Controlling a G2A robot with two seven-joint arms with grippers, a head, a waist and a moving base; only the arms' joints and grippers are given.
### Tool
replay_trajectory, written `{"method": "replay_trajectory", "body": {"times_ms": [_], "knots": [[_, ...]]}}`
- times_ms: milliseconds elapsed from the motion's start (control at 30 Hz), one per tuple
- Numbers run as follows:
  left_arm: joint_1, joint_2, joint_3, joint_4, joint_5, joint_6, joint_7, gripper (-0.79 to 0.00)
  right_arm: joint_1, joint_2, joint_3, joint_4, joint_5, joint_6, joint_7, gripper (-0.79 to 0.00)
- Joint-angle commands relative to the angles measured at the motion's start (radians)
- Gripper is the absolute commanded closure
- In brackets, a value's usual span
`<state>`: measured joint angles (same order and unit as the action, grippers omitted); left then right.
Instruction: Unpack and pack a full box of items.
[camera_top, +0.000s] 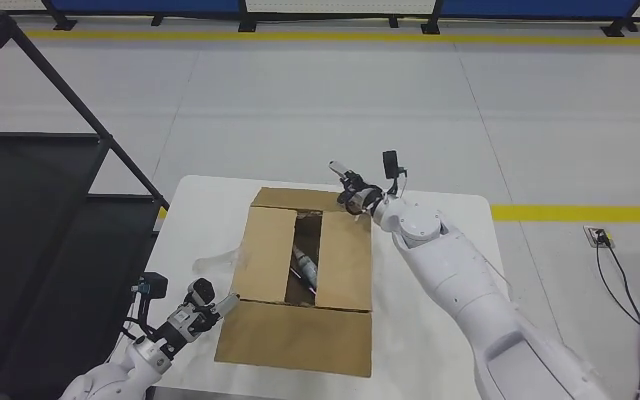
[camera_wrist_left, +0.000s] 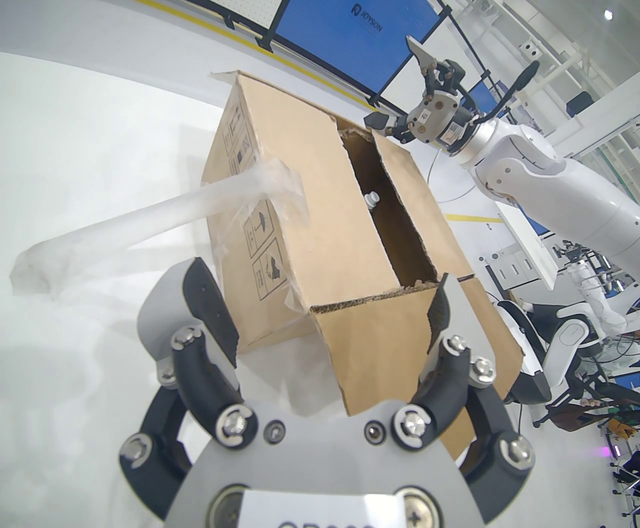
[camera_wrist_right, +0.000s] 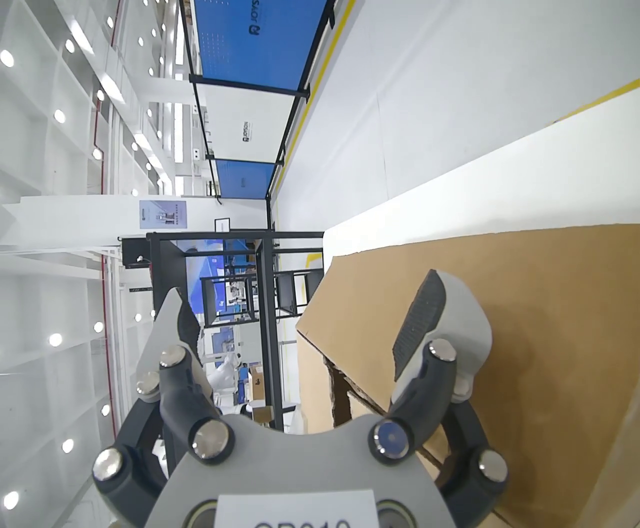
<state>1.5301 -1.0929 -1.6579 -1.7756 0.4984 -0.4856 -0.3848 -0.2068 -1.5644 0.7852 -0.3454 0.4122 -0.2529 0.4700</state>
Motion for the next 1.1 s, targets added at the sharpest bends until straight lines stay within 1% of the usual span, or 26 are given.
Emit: {"method": "replay_trajectory", "body": {"times_ms": [0, 100, 267, 467, 567, 733, 1067], "knots": [[0.000, 0.000, 0.000, 0.000, 0.000, 0.000, 0.000, -0.785, 0.005, -0.002, 0.005, 0.015, 0.002, -0.004, 0.039, -0.785], [0.000, 0.000, 0.000, 0.000, 0.000, 0.000, 0.000, -0.785, 0.009, -0.005, 0.010, 0.030, 0.002, -0.019, 0.091, -0.785], [0.000, 0.000, 0.000, 0.000, 0.000, 0.000, 0.000, -0.785, 0.012, -0.009, 0.022, 0.045, 0.003, -0.050, 0.141, -0.785], [-0.015, -0.004, 0.005, 0.015, -0.003, 0.094, 0.032, -0.785, 0.013, -0.012, 0.035, 0.057, -0.001, -0.068, 0.167, -0.785], [-0.024, -0.004, 0.012, 0.027, 0.000, 0.115, 0.032, -0.785, 0.013, -0.014, 0.042, 0.061, -0.004, -0.073, 0.170, -0.785], [-0.036, -0.005, 0.036, 0.038, 0.018, 0.115, 0.017, -0.785, 0.010, -0.016, 0.054, 0.065, -0.007, -0.094, 0.168, -0.785], [-0.043, -0.002, 0.070, 0.035, 0.047, 0.061, -0.019, -0.785, 0.005, -0.012, 0.082, 0.067, -0.020, -0.143, 0.141, -0.785]]}}
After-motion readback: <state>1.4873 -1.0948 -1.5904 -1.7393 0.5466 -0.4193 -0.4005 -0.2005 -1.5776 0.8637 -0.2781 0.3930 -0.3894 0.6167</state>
